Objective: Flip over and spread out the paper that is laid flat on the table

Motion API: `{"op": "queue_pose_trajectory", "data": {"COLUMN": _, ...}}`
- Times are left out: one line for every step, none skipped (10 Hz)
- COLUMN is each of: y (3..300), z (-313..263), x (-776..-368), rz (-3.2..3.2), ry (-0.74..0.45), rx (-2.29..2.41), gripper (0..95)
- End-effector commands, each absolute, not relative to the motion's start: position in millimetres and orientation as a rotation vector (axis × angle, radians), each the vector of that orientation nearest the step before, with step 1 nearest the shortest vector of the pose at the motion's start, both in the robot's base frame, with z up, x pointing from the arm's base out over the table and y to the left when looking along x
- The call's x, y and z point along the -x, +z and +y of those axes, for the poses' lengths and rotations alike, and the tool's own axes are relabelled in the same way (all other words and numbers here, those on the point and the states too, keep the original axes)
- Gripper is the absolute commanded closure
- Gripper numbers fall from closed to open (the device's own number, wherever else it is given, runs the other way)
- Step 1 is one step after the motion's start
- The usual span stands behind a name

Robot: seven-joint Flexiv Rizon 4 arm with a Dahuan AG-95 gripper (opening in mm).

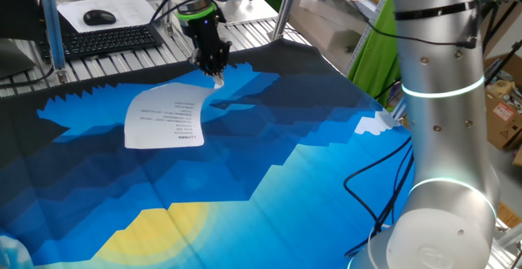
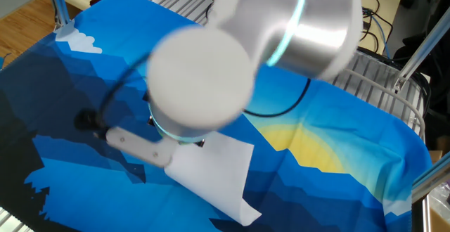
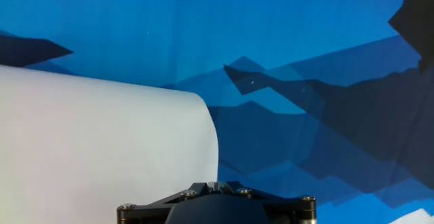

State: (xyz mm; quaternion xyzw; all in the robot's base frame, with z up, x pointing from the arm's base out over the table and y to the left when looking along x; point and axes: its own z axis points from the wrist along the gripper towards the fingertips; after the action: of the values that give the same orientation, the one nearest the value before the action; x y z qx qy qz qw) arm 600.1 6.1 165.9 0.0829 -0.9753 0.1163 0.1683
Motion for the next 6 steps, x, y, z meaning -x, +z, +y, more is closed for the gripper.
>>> {"op": "queue_pose_trajectory", "data": {"y": 184, "z": 17, "x": -594, "rz": -2.783, "ry": 0.305, "rx": -0.232, "gripper": 95.0}}
{"op": "queue_pose_trajectory", "data": {"y": 192, "z": 22, "x": -592, "rz": -2.782, "ry": 0.303, "rx": -0.233, "gripper": 95.0}}
{"op": "queue_pose_trajectory", "data": {"y": 205, "z": 34, "x": -588, "rz": -2.782, "ry": 0.3, "rx": -0.233, "gripper": 95.0}}
{"op": "queue_pose_trajectory", "data": {"y": 216, "z": 44, "x": -586, "rz": -2.783, "ry": 0.3, "rx": -0.231, "gripper": 95.0}}
{"op": "queue_pose_trajectory", "data": {"y": 230, "z": 58, "x": -583, "rz": -2.786, "ry": 0.29, "rx": -0.227, "gripper": 95.0}}
{"op": "queue_pose_trajectory", "data": {"y": 243, "z": 72, "x": -578, "rz": -2.792, "ry": 0.292, "rx": -0.219, "gripper": 95.0}}
